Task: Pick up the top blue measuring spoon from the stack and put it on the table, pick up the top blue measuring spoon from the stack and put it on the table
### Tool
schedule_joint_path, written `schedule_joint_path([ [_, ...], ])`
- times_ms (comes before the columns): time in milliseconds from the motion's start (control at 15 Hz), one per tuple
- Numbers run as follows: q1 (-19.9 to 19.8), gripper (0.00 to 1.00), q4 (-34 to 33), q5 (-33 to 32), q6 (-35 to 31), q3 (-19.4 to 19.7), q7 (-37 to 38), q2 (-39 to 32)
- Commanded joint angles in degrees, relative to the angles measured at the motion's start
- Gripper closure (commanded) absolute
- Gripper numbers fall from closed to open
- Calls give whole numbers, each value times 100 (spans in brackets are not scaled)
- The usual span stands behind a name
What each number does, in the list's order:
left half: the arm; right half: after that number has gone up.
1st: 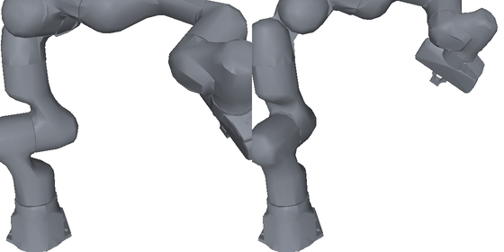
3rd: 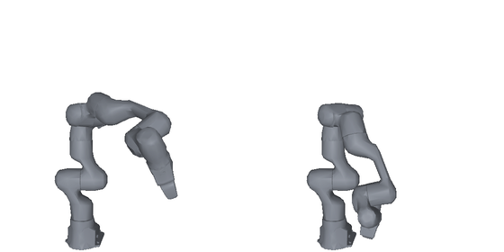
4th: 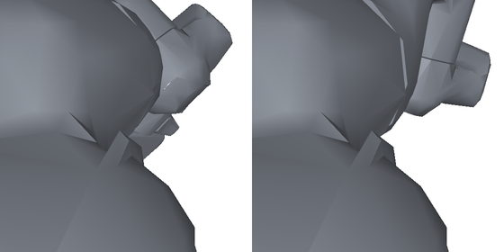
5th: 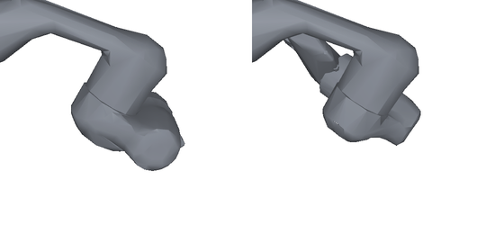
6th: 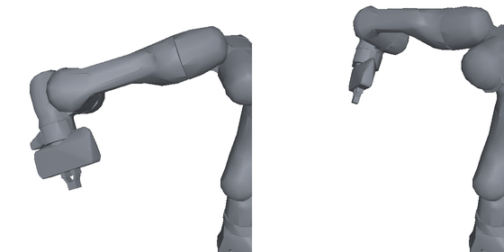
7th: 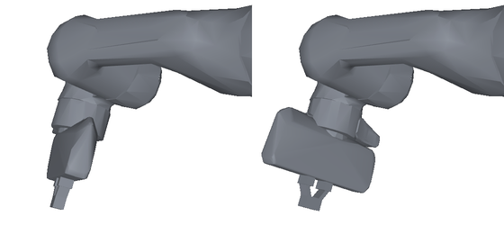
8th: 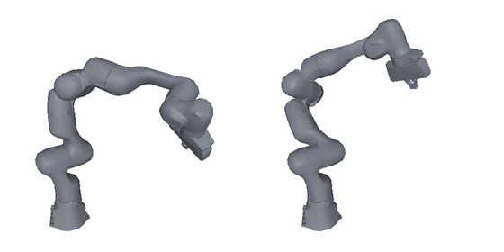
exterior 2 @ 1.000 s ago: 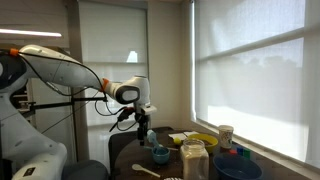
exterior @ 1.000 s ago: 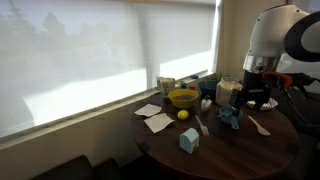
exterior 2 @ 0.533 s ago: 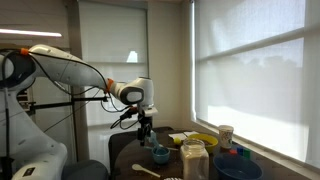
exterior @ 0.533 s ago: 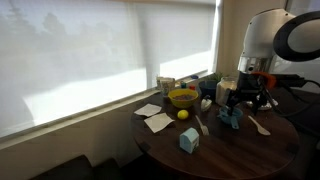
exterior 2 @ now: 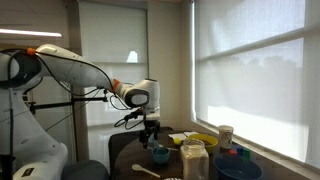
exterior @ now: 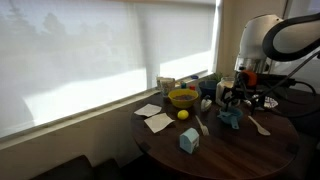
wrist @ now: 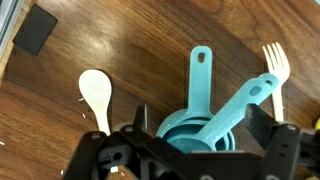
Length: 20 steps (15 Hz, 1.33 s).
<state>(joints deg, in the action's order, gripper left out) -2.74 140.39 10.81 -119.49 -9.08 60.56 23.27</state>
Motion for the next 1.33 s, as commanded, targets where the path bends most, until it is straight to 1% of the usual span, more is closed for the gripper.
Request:
schedule_joint_path([
  [0,0,0,-89,190,-351,109,464,-119],
  [133,0,0,-64,156,-575,145,615,-132],
  [200,-3,2,-54,118,-672,144,695,-149],
  [467,31,20,18,96,-1116,149,834,-257],
  [533,43,16,31,100,-1189,153,840,-284],
  [733,68,18,63,122,-1330,177,803,-367],
  [867,83,21,64,130,-1351,186,785,-411],
  [1000,96,26,58,131,-1318,194,765,-450],
  [1067,100,27,57,132,-1311,196,765,-463],
  [1267,106,36,62,114,-1297,196,761,-503],
])
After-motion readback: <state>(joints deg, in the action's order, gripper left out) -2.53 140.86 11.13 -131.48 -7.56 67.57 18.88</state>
